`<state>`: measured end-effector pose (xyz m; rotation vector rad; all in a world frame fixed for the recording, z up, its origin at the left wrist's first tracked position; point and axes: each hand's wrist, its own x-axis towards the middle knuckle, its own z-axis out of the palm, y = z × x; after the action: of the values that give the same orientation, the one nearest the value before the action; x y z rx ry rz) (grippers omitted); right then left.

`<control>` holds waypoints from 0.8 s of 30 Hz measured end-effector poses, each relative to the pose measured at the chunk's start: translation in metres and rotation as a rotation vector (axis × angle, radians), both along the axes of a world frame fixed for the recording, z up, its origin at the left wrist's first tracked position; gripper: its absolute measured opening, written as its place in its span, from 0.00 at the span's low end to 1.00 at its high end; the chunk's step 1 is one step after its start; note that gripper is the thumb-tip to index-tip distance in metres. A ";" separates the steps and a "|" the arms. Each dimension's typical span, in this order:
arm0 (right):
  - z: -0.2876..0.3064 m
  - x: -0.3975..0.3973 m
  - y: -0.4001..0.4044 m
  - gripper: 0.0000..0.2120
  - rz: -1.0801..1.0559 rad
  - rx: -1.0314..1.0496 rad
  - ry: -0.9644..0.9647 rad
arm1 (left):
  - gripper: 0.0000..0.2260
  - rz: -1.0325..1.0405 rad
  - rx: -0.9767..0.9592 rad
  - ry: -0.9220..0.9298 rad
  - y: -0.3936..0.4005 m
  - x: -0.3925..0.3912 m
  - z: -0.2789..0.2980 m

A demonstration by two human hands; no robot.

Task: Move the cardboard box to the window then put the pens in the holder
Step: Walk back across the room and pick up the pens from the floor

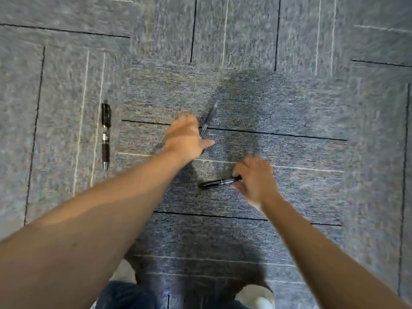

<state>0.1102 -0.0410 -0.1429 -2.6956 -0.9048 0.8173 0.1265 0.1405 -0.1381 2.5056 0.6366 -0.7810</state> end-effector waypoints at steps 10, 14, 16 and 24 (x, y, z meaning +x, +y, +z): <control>0.030 0.015 0.026 0.05 -0.347 0.260 0.257 | 0.07 0.357 -0.277 -0.195 0.046 -0.019 0.019; 0.046 0.014 0.076 0.05 -0.431 0.356 0.279 | 0.08 0.586 -0.281 -0.317 0.092 -0.044 0.032; 0.045 0.012 0.099 0.04 -0.450 0.376 0.294 | 0.11 0.649 -0.200 -0.356 0.115 -0.056 0.032; 0.030 0.000 0.140 0.06 -0.481 0.375 0.322 | 0.20 0.864 -0.064 -0.174 0.146 -0.090 0.004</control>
<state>0.1100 0.0987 -0.1125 -2.2249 -0.2793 0.8349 0.0362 0.2865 -0.1337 1.9030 1.4400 -0.2436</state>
